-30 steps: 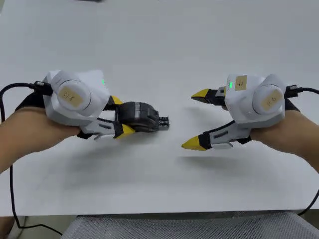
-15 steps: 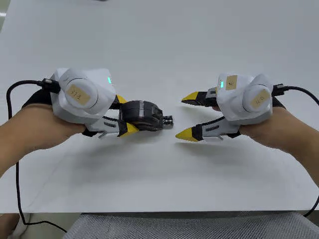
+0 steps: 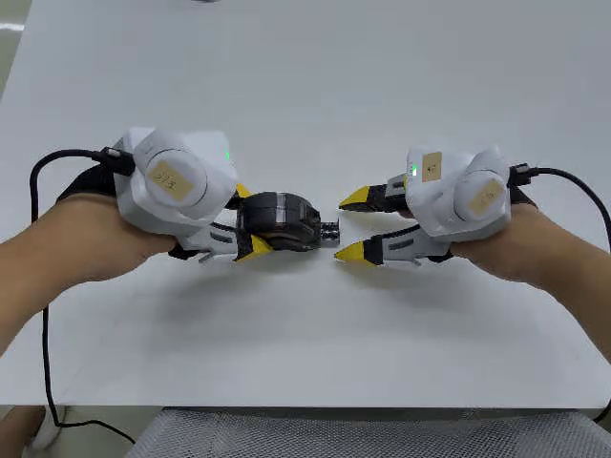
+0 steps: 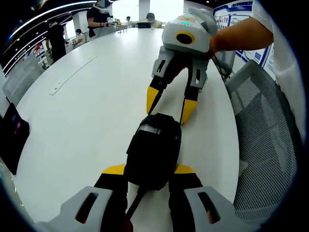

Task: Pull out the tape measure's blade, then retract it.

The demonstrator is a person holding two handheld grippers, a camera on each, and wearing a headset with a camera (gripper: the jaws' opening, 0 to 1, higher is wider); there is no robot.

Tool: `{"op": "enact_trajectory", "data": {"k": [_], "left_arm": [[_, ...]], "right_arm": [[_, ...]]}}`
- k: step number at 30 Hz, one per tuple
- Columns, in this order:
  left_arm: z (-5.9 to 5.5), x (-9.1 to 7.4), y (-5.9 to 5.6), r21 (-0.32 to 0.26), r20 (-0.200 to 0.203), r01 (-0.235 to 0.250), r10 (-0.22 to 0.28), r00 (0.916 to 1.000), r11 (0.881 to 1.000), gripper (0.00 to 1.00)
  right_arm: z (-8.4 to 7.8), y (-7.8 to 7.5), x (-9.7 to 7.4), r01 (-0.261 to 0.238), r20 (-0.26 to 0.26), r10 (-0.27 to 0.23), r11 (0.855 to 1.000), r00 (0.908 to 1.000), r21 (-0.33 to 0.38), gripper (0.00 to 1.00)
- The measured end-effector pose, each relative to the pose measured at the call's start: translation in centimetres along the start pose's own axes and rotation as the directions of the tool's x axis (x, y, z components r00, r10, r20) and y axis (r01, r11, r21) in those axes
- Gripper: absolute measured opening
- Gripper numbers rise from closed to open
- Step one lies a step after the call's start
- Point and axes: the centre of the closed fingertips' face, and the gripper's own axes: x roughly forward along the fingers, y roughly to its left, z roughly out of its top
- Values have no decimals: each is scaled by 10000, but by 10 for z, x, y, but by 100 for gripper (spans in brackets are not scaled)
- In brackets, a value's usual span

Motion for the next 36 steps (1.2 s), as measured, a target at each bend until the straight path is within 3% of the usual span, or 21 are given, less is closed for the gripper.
{"op": "enact_trajectory", "data": {"k": [17, 36], "left_arm": [[-1, 0, 1, 119, -12, -113, 113, 9999, 9999, 27], [-2, 1, 2, 254, -106, -221, 224, 9997, 9994, 27]], "right_arm": [[4, 1, 12, -271, 46, 274, 9982, 9996, -532, 19], [6, 5, 19, -453, 147, 464, 9965, 9988, -696, 14]]}}
